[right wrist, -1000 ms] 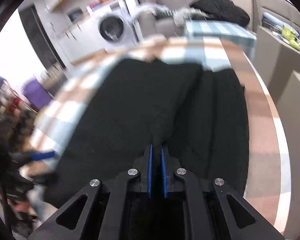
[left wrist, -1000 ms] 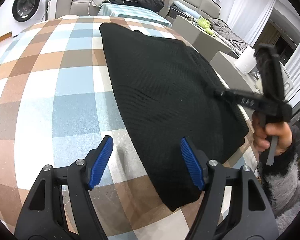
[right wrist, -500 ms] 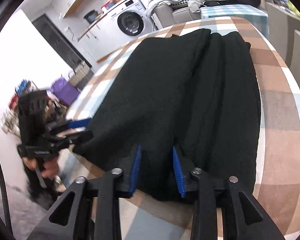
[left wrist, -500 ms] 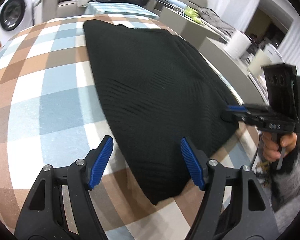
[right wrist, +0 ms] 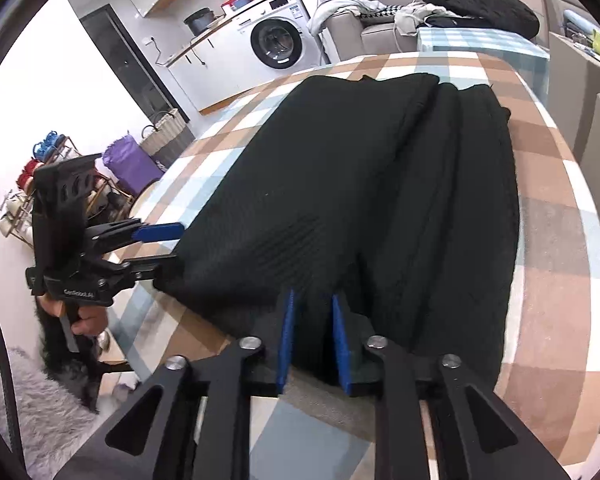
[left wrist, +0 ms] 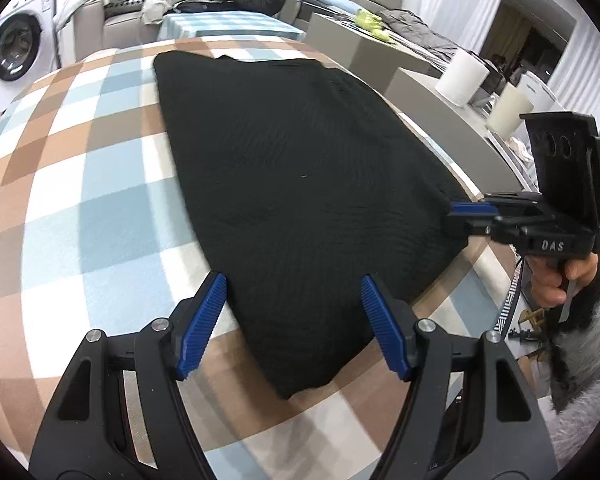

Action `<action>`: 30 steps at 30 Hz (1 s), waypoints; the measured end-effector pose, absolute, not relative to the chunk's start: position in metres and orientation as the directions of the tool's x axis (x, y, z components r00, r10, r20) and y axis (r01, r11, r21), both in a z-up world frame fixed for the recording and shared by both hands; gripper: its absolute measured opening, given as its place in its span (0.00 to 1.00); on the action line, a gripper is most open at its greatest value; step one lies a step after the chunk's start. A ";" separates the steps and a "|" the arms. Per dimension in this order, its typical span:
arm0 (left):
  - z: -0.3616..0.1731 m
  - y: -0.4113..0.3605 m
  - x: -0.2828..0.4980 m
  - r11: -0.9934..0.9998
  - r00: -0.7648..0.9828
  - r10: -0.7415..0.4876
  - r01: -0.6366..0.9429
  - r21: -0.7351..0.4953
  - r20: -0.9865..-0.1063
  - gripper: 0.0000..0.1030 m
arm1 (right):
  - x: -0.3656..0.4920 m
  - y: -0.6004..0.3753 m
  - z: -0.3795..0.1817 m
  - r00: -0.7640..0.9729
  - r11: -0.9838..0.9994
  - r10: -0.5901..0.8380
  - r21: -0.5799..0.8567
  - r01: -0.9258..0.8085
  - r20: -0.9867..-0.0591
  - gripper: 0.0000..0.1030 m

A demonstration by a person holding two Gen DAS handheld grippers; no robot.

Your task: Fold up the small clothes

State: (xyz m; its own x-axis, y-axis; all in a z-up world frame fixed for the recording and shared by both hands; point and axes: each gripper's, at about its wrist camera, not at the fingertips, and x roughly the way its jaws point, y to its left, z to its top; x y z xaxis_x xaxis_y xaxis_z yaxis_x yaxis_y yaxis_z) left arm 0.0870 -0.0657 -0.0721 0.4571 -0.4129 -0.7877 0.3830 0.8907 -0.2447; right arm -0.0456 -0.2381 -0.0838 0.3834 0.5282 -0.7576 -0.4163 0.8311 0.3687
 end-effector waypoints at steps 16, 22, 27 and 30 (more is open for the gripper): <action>-0.075 -0.058 0.083 0.904 0.474 -0.384 0.369 -0.217 -0.792 0.68 | -0.023 -0.253 -0.079 0.456 0.879 0.468 0.343 -0.331 -0.757 0.25; -0.070 -0.044 0.087 0.915 0.498 -0.387 0.314 -0.255 -0.776 0.68 | 0.004 -0.241 -0.090 0.465 0.874 0.484 0.379 -0.306 -0.741 0.04; -0.070 -0.036 0.089 0.917 0.502 -0.388 0.292 -0.271 -0.773 0.68 | 0.001 -0.245 -0.084 0.502 0.909 0.412 0.312 -0.275 -0.760 0.04; -0.073 -0.035 0.092 0.923 0.498 -0.375 0.281 -0.264 -0.782 0.68 | 0.004 -0.249 -0.099 0.472 0.917 0.398 0.324 -0.233 -0.787 0.09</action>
